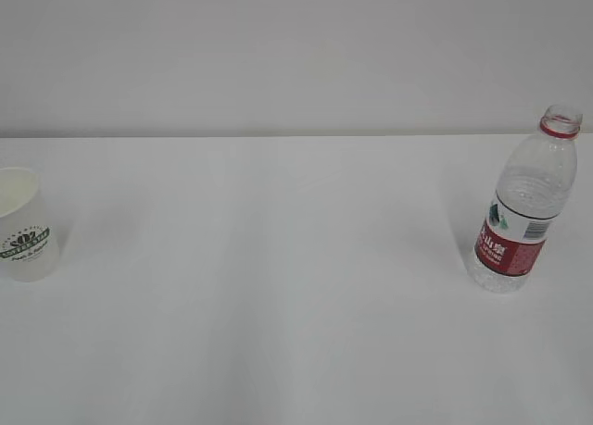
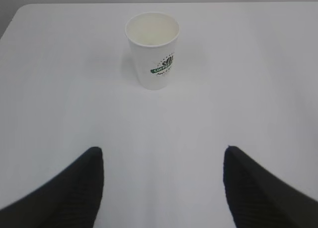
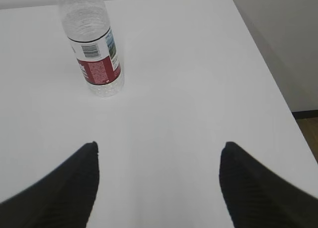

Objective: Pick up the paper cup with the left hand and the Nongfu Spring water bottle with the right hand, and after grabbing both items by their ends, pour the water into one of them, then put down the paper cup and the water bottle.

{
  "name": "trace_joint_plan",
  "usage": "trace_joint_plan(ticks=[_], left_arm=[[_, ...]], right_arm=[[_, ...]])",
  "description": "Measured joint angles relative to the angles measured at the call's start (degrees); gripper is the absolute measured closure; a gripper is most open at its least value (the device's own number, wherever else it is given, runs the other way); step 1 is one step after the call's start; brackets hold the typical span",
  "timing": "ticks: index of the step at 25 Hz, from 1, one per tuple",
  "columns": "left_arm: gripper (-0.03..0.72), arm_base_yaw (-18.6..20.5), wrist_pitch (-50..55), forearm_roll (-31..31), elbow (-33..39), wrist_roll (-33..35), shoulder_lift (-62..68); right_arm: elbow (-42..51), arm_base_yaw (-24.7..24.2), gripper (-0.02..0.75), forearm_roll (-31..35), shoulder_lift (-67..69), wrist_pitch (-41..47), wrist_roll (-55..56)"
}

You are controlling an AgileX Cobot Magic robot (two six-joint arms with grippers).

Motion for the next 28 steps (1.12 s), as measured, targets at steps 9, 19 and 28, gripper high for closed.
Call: trace_joint_plan(ticks=[9,19,28], left_arm=[[0.152,0.0,0.0,0.0,0.0,0.0,0.0],[0.164,0.0,0.0,0.0,0.0,0.0,0.0],[0.165,0.0,0.0,0.0,0.0,0.0,0.0]], right_arm=[[0.0,0.0,0.167,0.0,0.0,0.0,0.0],[0.0,0.0,0.167,0.0,0.0,0.0,0.0],[0.0,0.0,0.167,0.0,0.0,0.0,0.0]])
